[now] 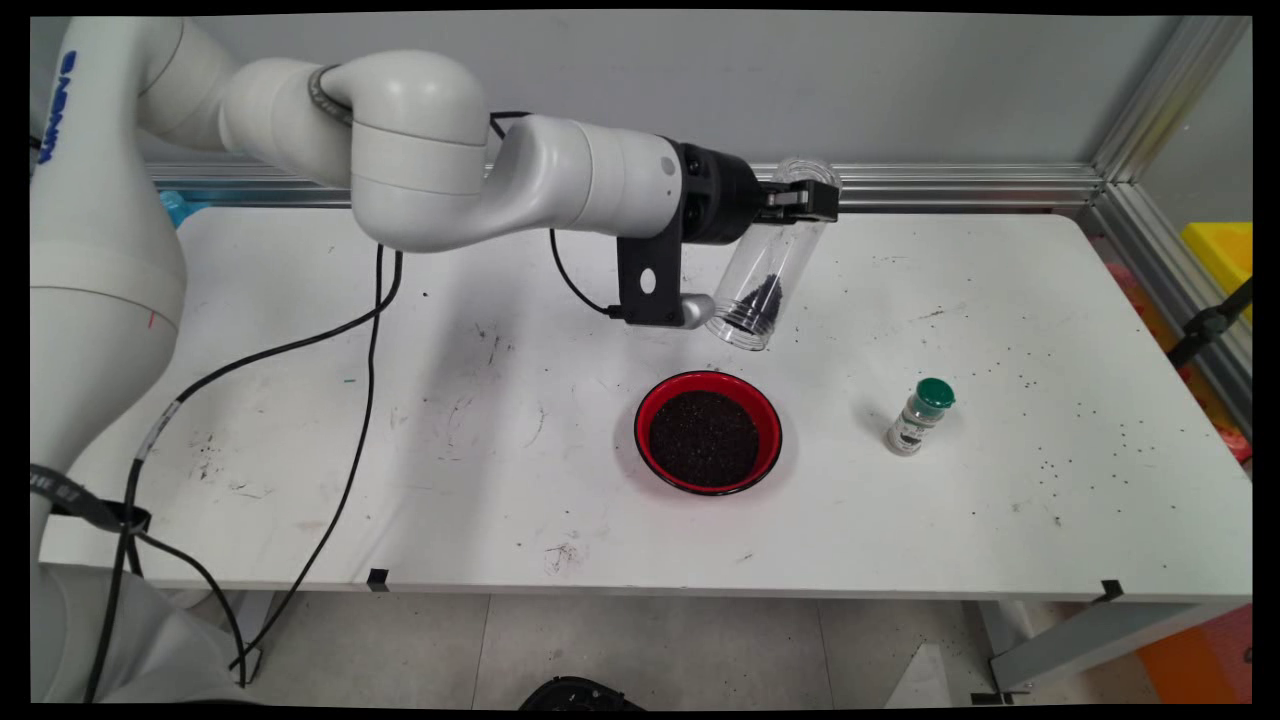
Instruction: Pour the black seasoning powder in the red bowl
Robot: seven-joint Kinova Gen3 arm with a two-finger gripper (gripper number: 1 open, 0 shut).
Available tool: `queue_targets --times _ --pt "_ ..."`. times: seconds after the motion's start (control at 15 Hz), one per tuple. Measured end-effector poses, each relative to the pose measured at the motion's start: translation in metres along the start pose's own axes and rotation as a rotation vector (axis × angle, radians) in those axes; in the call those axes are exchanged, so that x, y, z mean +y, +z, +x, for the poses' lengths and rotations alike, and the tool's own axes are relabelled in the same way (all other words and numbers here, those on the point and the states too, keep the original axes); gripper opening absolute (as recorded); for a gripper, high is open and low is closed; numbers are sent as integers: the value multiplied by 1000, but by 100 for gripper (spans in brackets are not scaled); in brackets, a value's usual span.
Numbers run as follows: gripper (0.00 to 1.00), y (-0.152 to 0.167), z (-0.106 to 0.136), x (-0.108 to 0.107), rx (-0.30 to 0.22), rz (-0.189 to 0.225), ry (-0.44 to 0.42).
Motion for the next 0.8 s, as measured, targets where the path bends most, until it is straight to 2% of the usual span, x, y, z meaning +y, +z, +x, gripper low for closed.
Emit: queue_targets --times 0.4,0.8 --pt "0 4 -8 2 26 -20 -103" --pt "0 6 -16 5 64 -49 -252"
